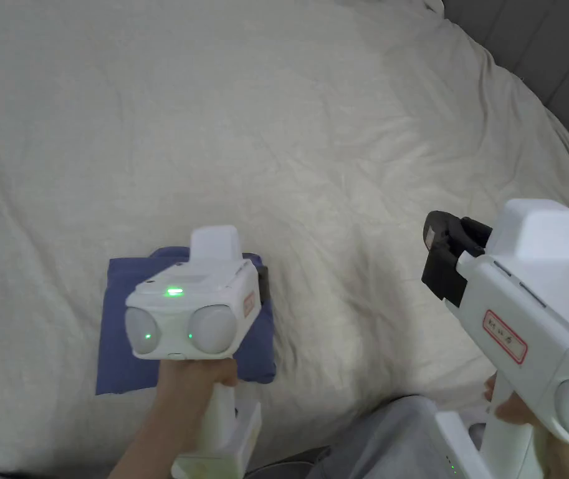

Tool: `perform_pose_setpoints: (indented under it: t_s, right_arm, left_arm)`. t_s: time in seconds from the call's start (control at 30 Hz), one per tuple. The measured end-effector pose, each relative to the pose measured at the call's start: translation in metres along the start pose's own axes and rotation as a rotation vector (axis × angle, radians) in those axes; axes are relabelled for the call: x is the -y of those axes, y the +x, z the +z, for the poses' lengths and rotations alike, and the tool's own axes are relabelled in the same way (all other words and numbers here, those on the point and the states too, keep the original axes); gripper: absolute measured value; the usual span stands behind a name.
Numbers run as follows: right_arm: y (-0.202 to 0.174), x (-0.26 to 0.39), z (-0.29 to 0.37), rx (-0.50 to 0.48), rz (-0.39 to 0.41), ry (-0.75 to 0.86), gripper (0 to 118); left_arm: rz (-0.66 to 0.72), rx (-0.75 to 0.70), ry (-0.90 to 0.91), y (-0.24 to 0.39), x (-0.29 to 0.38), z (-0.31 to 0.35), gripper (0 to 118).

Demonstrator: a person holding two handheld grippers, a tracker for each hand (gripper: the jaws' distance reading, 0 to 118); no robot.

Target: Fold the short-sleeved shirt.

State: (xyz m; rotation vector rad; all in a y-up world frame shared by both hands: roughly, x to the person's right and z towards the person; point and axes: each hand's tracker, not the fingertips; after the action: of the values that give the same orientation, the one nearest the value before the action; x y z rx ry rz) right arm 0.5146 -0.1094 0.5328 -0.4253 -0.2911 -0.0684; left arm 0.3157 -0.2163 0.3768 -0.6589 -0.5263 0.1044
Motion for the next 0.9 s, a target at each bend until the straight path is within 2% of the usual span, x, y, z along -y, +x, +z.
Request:
perform_pose_setpoints:
  t_s: [0.13, 0.23, 0.33, 0.47, 0.5, 0.57, 0.73, 0.8, 0.83, 0.87, 0.9]
  right_arm:
    - [-0.028, -0.008, -0.01, -0.045, 0.016, 0.036, 1]
    - [-0.059, -0.006, -0.027, -0.084, 0.032, 0.043, 1]
    - [-0.097, 0.008, -0.053, -0.158, 0.005, 0.012, 1]
    - [-0.15, 0.048, -0.1, -0.155, 0.026, -0.083, 1]
    - [-0.159, 0.06, -0.112, -0.177, 0.013, -0.122, 1]
    - [-0.171, 0.081, -0.135, -0.153, 0.001, -0.217, 1]
    - [-0.186, 0.125, -0.167, -0.145, 0.051, -0.35, 1]
    - [-0.19, 0.132, -0.168, -0.126, 0.069, -0.332, 1]
    - [-0.193, 0.13, -0.166, -0.117, 0.096, -0.313, 1]
    - [-0.195, 0.129, -0.166, -0.111, 0.117, -0.314, 1]
    - [-0.194, 0.128, -0.167, -0.113, 0.117, -0.319, 1]
  left_arm:
    - [-0.106, -0.189, 0.256, -0.025, -0.025, 0.058, 1]
    - [-0.189, -0.32, 0.343, -0.046, -0.024, 0.086, 1]
    - [-0.204, -0.375, 0.323, -0.069, -0.016, 0.102, 1]
    - [-0.151, -0.429, 0.286, -0.093, -0.003, 0.117, 1]
    - [-0.15, -0.437, 0.281, -0.098, 0.0, 0.12, 1]
    - [-0.161, -0.473, 0.264, -0.106, 0.004, 0.123, 1]
    - [-0.14, -0.5, 0.241, -0.12, 0.009, 0.125, 3]
    - [-0.122, -0.49, 0.229, -0.123, 0.006, 0.123, 15]
    - [-0.115, -0.48, 0.224, -0.124, 0.004, 0.121, 26]
    - [-0.108, -0.467, 0.218, -0.125, 0.0, 0.12, 52]
    - [-0.096, -0.435, 0.204, -0.128, -0.006, 0.118, 69]
